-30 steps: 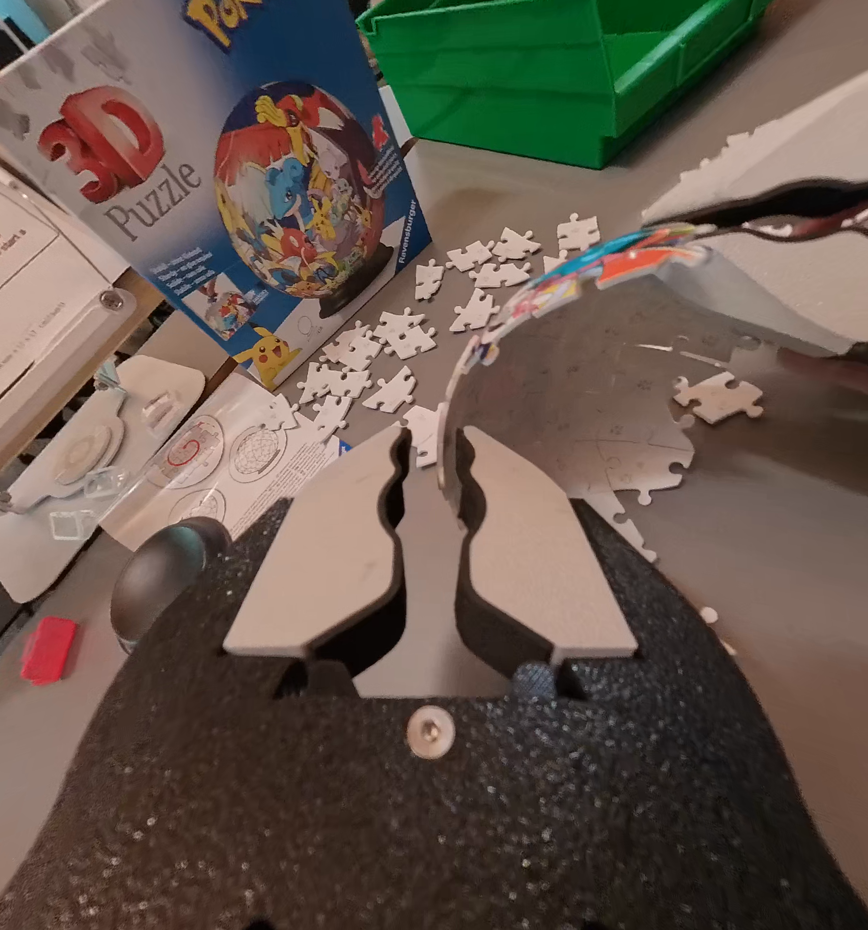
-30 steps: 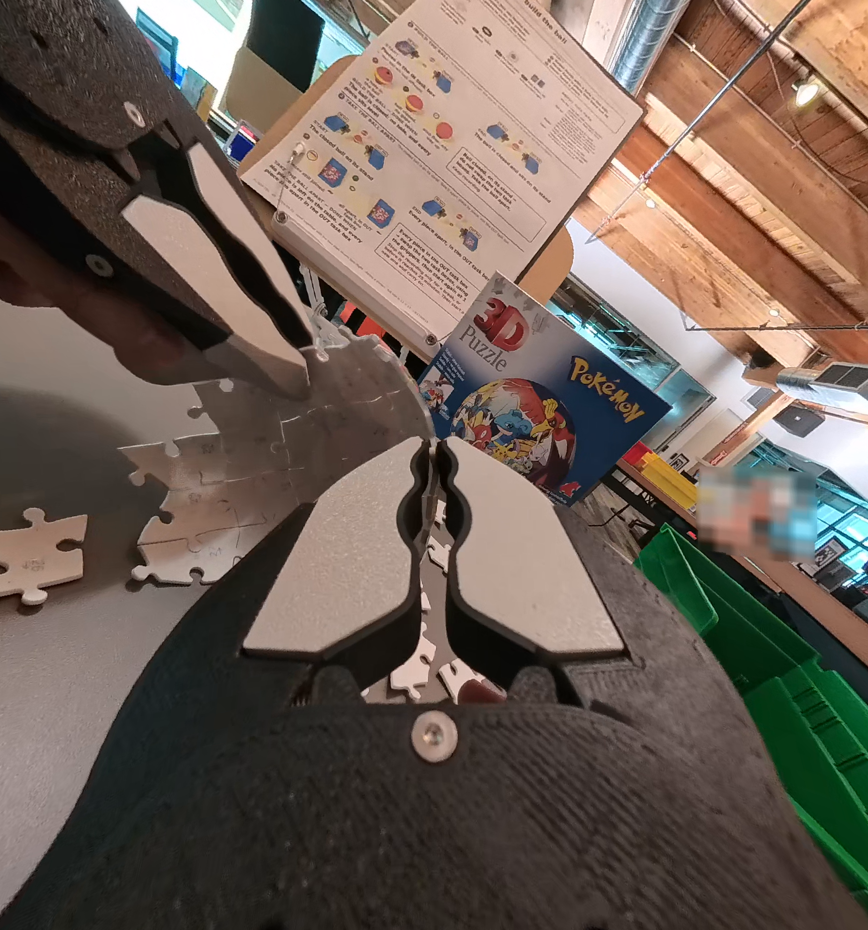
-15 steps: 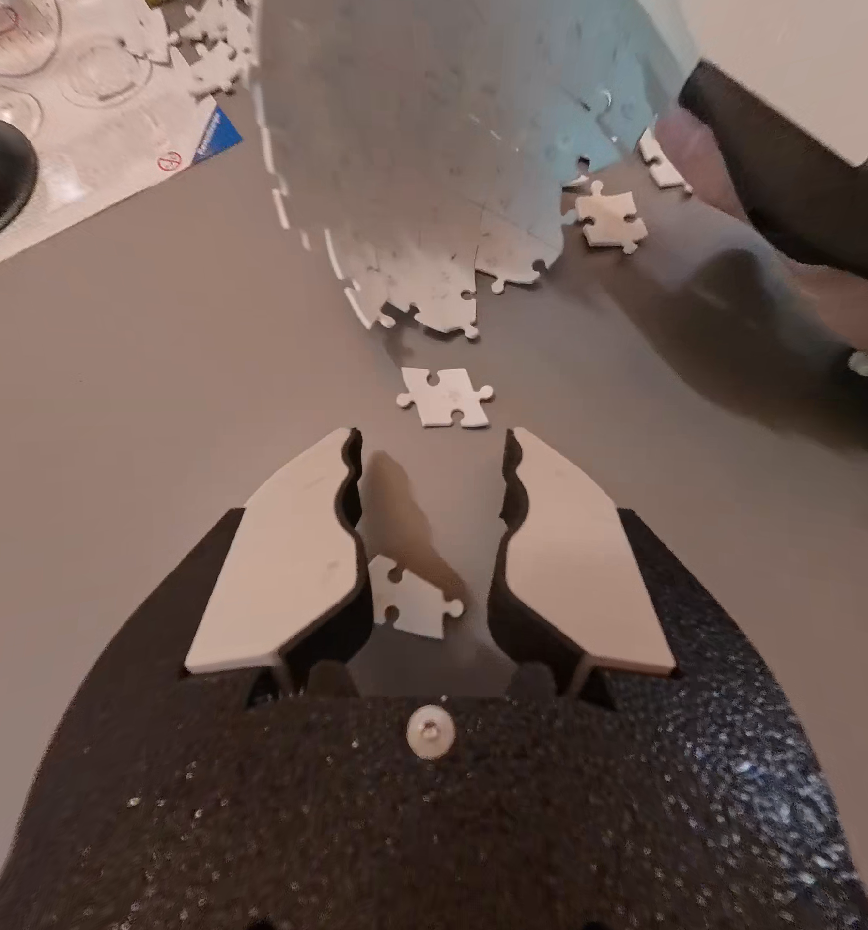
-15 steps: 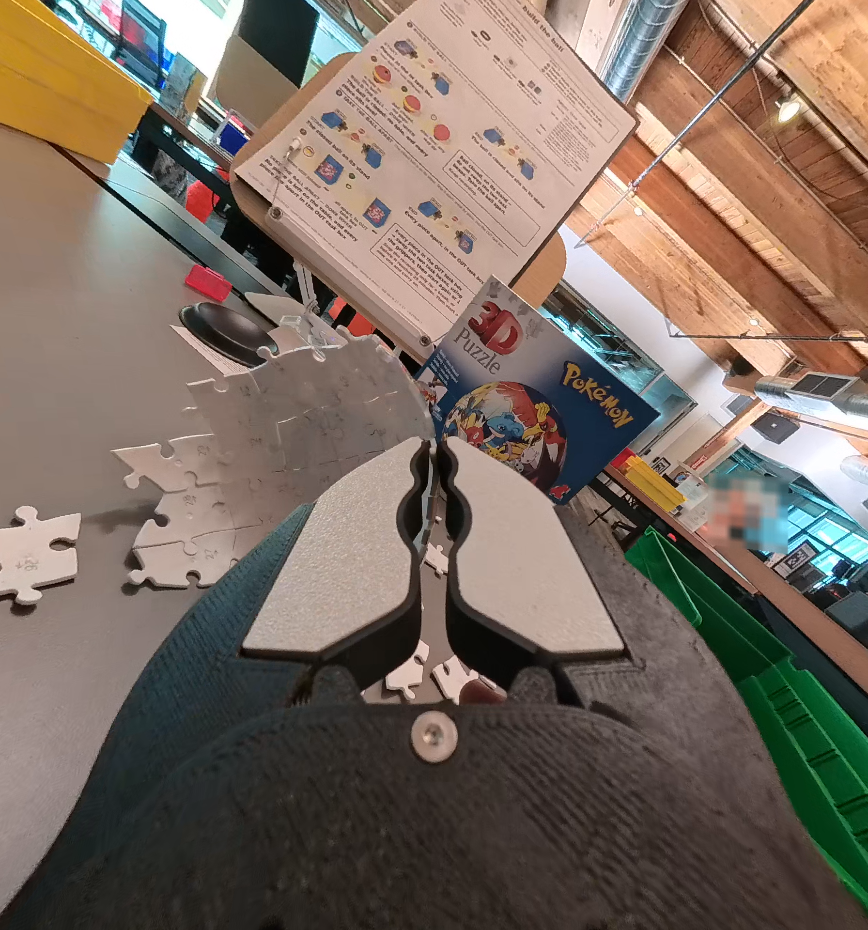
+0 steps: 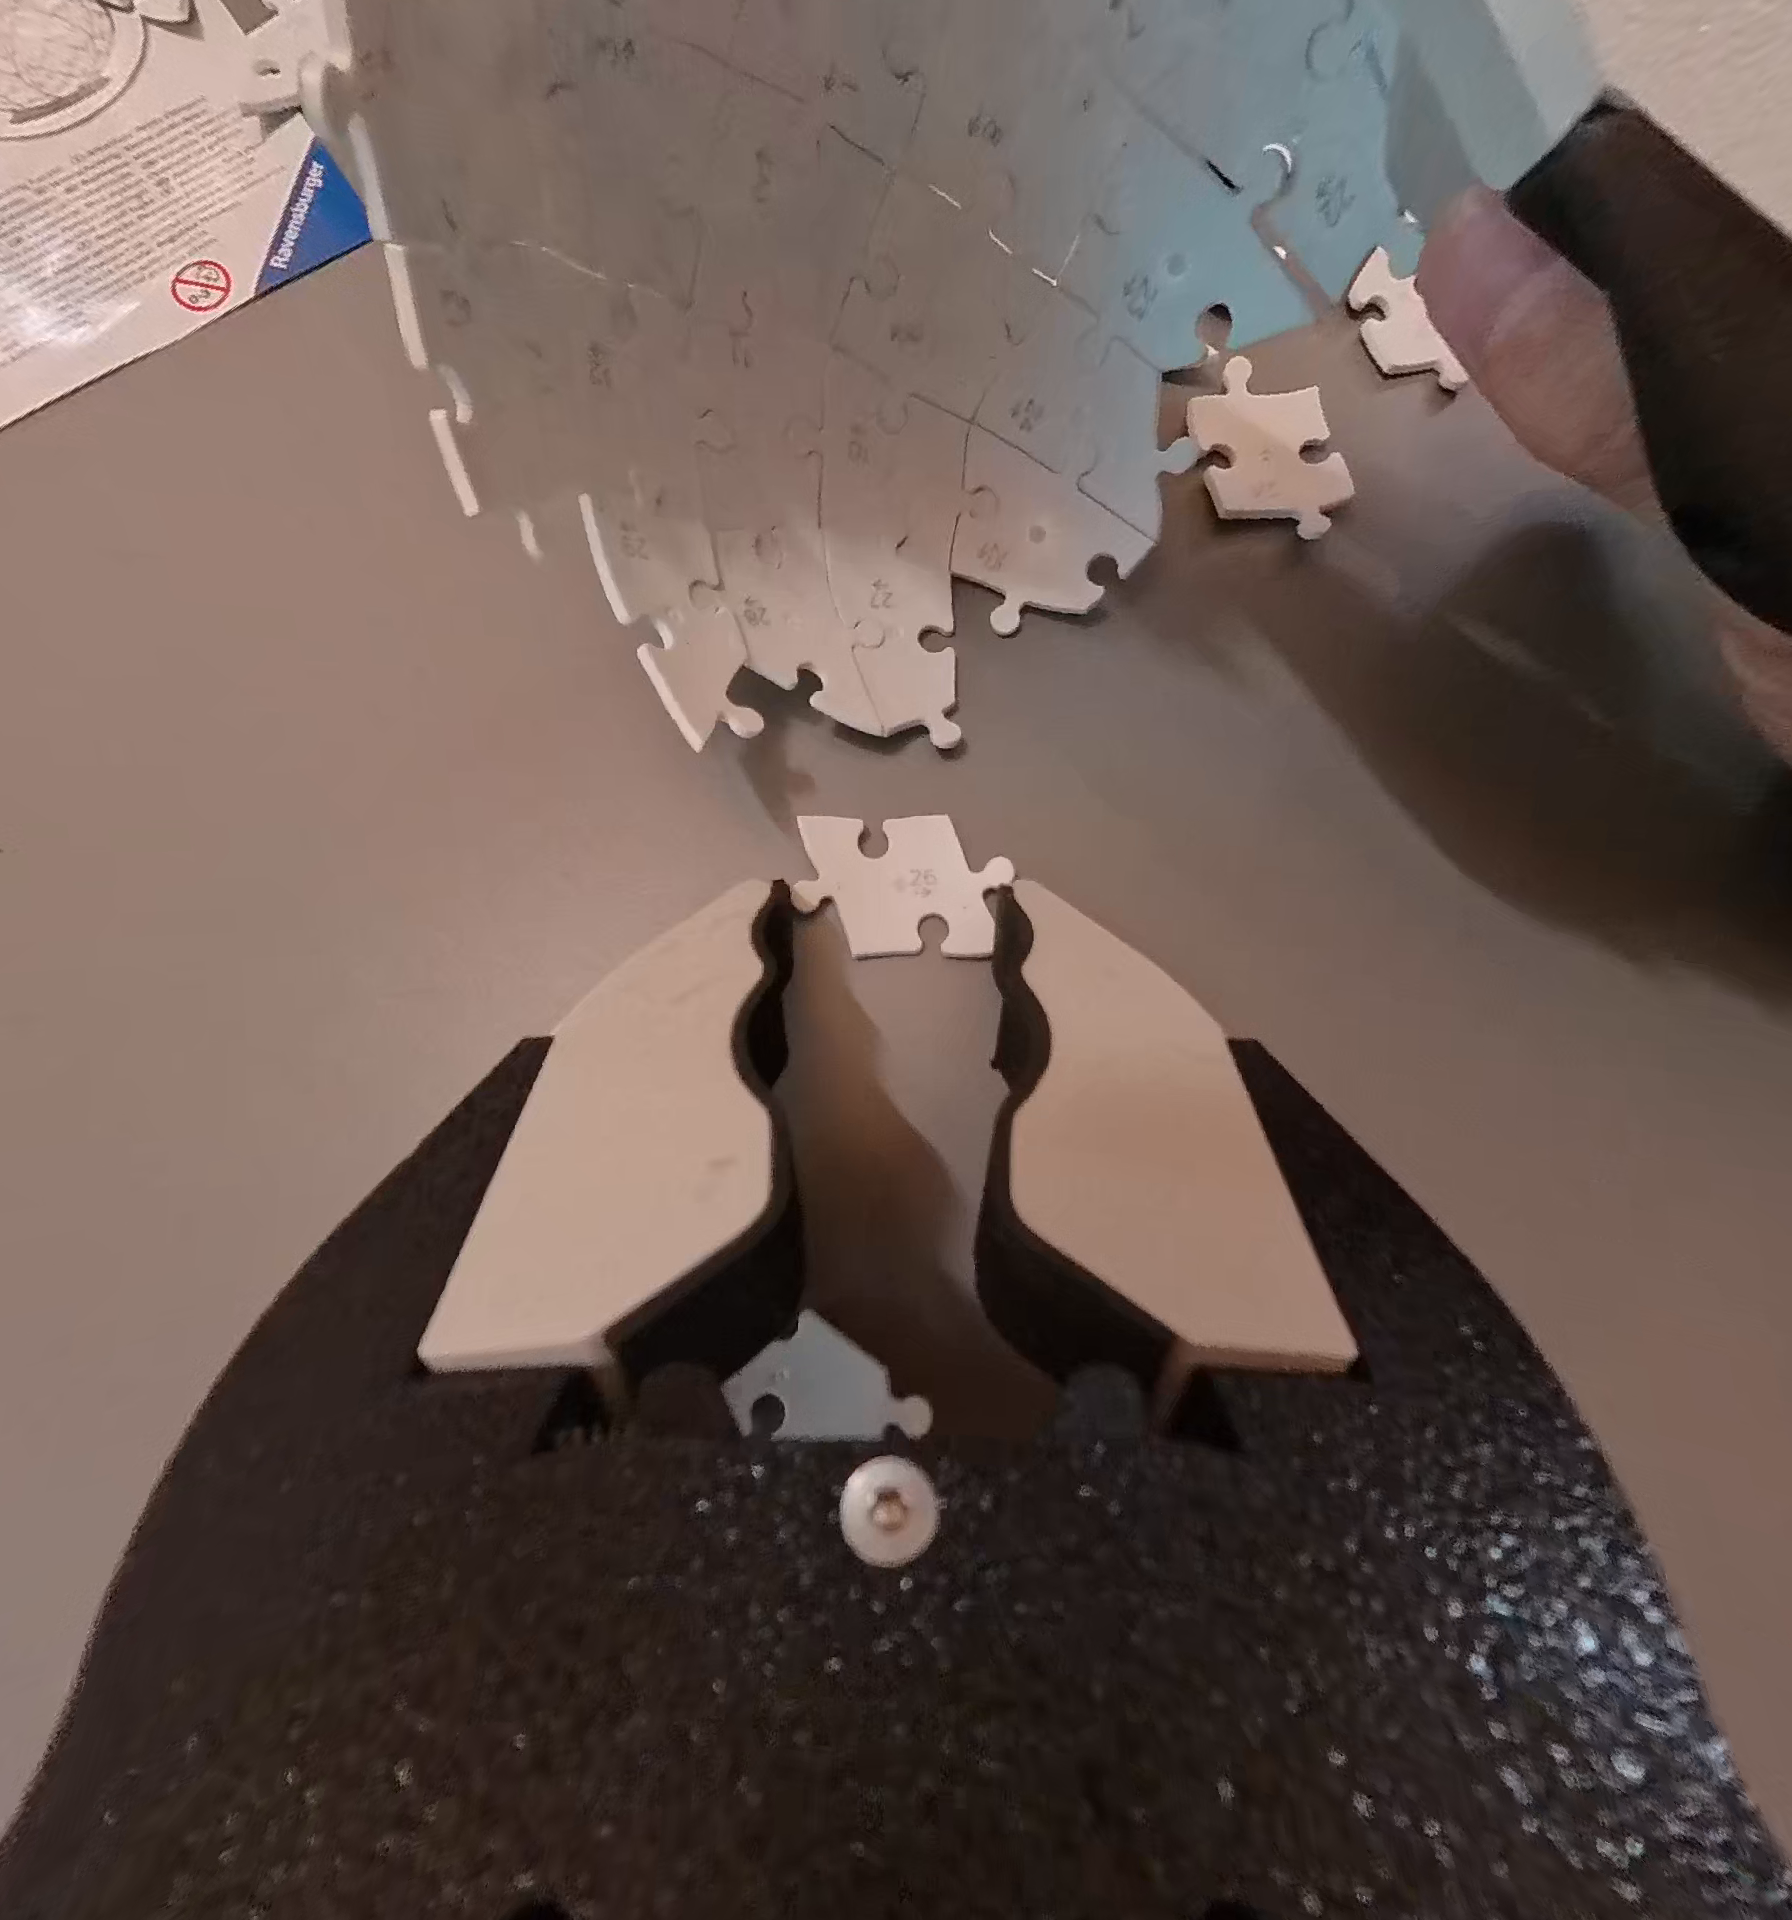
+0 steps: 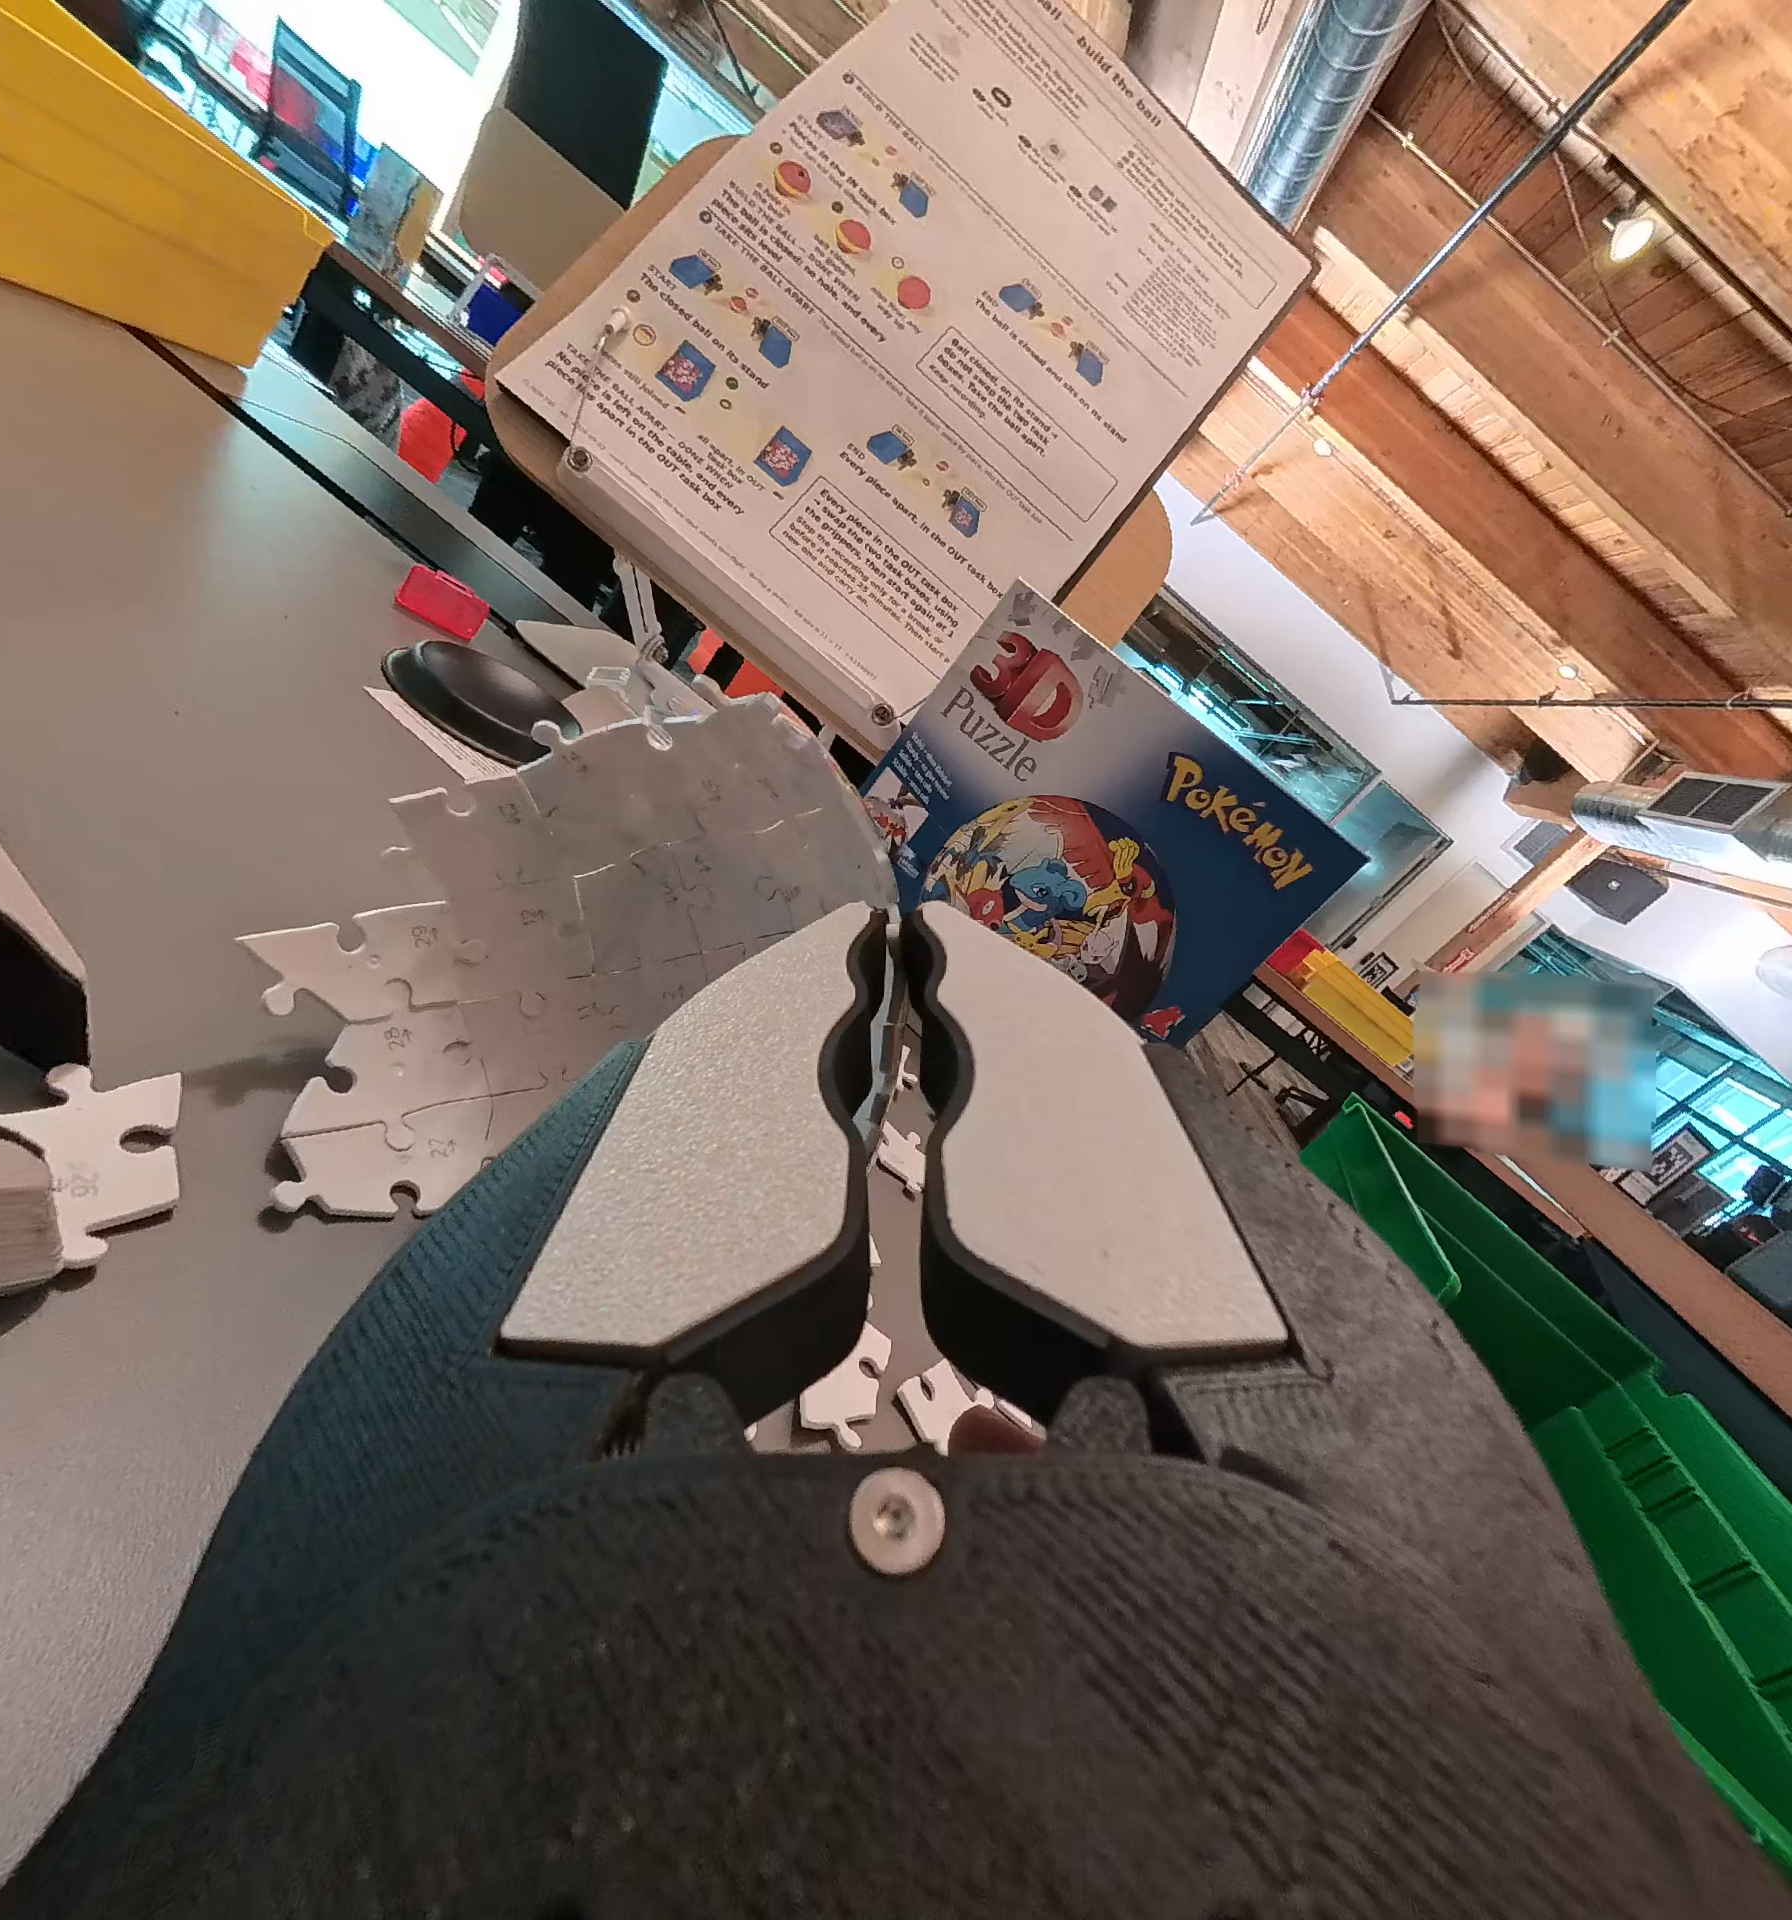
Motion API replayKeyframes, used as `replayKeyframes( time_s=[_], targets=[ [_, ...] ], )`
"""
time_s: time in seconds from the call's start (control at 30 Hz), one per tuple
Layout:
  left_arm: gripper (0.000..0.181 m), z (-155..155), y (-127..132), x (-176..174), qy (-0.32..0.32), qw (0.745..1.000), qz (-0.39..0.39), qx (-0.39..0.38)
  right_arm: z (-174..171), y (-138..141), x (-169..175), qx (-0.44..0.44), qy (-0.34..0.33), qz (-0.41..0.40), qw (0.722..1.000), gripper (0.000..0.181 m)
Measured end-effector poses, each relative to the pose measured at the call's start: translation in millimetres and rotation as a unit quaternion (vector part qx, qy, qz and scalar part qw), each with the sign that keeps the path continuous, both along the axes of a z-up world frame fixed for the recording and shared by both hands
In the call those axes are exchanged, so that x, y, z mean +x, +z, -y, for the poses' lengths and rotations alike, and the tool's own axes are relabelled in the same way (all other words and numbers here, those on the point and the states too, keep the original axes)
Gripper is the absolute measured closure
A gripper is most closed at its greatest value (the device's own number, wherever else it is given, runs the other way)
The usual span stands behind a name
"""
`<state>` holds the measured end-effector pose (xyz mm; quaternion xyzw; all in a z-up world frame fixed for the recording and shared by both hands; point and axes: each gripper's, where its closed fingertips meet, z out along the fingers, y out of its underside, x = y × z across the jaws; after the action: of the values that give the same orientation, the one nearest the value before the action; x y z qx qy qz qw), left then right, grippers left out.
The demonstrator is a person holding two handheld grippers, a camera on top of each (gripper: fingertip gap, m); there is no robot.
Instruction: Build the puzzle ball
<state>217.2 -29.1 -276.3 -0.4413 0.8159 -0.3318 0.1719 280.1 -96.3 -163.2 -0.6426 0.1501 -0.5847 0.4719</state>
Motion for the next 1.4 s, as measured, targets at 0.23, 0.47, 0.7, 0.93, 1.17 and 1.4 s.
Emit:
replayKeyframes(
  time_s=[0.23, 0.47, 0.7, 0.93, 1.17, 1.4],
  targets=[
    [0.145, 21, 17, -3, -0.089, 0.992, 0.083, 0.021, 0, 0, 0, -0.002, -0.001, 0.002, 1.0, 0.178],
    [0.145, 38, 15, 10, -0.182, 0.974, 0.118, 0.063, 2, -1, 1, 0.001, -0.003, -0.001, 1.0, 0.177],
    [0.145, 43, 11, 24, -0.197, 0.972, 0.11, 0.063, 3, -1, 1, 0.005, -0.002, -0.004, 1.0, 0.178],
    [0.141, 44, 11, 27, -0.201, 0.971, 0.114, 0.064, 4, -2, 2, 0.008, -0.002, -0.006, 1.0, 0.177],
    [0.15, 39, 14, 20, -0.204, 0.965, 0.142, 0.078, 4, -2, 2, 0.008, -0.003, -0.006, 1.0, 0.178],
    [0.166, 39, 10, 26, -0.201, 0.969, 0.12, 0.077, 4, -2, 1, 0.009, -0.003, -0.006, 1.0, 0.177]
  ],
)
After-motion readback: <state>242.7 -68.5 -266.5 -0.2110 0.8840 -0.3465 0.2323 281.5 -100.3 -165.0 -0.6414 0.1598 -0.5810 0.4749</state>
